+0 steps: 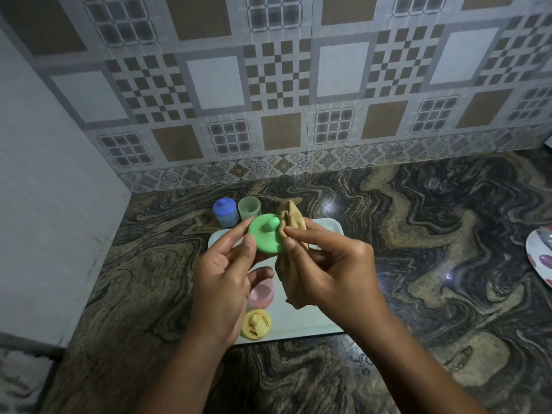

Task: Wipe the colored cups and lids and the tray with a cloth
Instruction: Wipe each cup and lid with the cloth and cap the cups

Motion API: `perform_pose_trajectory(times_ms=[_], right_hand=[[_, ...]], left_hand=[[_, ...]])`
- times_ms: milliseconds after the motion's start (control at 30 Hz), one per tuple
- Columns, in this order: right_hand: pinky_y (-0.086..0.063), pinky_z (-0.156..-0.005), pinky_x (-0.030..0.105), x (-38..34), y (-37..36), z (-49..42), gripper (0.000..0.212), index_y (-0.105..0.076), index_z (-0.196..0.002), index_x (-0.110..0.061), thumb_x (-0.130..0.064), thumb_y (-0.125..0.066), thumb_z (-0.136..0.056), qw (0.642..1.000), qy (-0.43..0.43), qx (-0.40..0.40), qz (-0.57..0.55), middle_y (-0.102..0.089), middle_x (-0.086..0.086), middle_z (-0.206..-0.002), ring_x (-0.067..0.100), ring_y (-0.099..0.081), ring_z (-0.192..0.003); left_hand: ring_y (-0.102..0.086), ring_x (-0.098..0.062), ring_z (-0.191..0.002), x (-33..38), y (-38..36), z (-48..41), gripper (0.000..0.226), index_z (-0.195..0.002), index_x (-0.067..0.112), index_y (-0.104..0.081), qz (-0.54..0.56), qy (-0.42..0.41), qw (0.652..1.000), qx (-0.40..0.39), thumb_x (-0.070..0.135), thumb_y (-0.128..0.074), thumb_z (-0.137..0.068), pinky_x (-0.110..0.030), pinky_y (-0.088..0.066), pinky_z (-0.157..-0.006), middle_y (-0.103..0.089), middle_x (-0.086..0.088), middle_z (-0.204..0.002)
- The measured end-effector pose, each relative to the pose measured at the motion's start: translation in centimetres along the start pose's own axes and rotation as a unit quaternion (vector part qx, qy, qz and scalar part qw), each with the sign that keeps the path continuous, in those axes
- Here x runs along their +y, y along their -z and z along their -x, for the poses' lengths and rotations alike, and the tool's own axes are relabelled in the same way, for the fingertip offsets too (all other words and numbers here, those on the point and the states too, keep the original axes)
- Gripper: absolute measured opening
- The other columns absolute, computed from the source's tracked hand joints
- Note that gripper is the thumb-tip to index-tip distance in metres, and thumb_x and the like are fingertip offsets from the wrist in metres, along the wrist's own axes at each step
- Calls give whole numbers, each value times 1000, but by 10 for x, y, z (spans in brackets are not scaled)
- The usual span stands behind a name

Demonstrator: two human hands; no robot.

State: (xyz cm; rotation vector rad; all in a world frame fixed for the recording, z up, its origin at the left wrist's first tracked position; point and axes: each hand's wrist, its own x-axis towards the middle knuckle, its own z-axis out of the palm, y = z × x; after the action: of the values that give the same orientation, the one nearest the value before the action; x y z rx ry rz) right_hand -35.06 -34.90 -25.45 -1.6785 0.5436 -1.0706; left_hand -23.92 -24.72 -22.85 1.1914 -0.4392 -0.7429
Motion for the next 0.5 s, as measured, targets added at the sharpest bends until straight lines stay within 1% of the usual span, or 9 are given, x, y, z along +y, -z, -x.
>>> perform_pose_trajectory(times_ms=[67,100,133,200,267,333,400,433,500], right_hand=[[-64,-62,38,-1,-1,0,16,-81,-104,-9,-13,-75,-90,1000,21,-3,17,-74,-11,-115,8,-78,-79],[-64,-62,35,-3,-1,0,16,-81,-103,-8,-12,-75,-90,999,32,-5,24,-73,-13,-118,7,-78,-79],[-63,-60,35,-4,-1,0,15,-81,-103,-9,-11,-75,-89,999,35,-3,25,-73,-17,-117,6,-77,-76],[-62,-55,41,-7,0,-2,13,-82,-101,-10,-9,-76,-90,1000,15,7,12,-73,-28,-104,10,-77,-69],[-60,-52,43,-8,2,-3,12,-82,-100,-12,-9,-77,-90,1000,-10,9,2,-75,-28,-97,12,-77,-65],[-62,-55,42,-8,1,-3,13,-82,-101,-13,-11,-77,-90,1000,-12,8,3,-78,-18,-103,14,-78,-67],[-62,-58,44,-6,1,-1,14,-82,-103,-13,-15,-76,-91,1000,-6,8,9,-81,4,-98,19,-78,-68],[-60,-54,44,-7,0,0,15,-82,-104,-13,-17,-75,-91,1000,-6,2,10,-80,7,-95,20,-77,-64],[-57,-45,42,-7,-1,2,14,-82,-103,-15,-16,-74,-91,1000,-5,-6,6,-80,-6,-96,22,-73,-54]], left_hand=[[-70,-20,-106,-3,-3,3,43,-132,17,-59,-8,-10,1000,-8,23,-57,-89,-37,-58,-76,-73,-8,-116],[-70,-20,-105,-4,-4,4,45,-133,19,-58,-19,-18,1000,-13,22,-59,-88,-39,-58,-79,-73,-6,-115],[-71,-17,-100,-4,-4,5,46,-131,21,-59,-31,-24,999,-13,21,-60,-86,-36,-58,-76,-74,-5,-113],[-70,-14,-81,-2,-4,5,42,-124,23,-63,-36,-19,999,-5,21,-62,-82,-29,-53,-63,-76,-5,-104],[-65,-16,-69,-1,-2,3,39,-120,22,-63,-15,-10,1000,4,20,-63,-82,-27,-50,-55,-76,-9,-95],[-68,-17,-78,-2,-3,2,39,-121,22,-62,-10,-16,1000,17,21,-62,-83,-27,-53,-57,-77,-9,-96],[-72,-18,-96,-4,-5,3,45,-130,22,-59,-19,-30,999,9,22,-59,-85,-31,-58,-68,-77,-6,-103],[-72,-19,-101,-5,-6,4,50,-136,21,-54,-22,-36,999,-1,20,-59,-86,-35,-59,-75,-76,-5,-107],[-72,-16,-100,-6,-7,5,58,-140,22,-49,-27,-46,999,-10,15,-61,-84,-35,-59,-78,-75,-3,-111]])
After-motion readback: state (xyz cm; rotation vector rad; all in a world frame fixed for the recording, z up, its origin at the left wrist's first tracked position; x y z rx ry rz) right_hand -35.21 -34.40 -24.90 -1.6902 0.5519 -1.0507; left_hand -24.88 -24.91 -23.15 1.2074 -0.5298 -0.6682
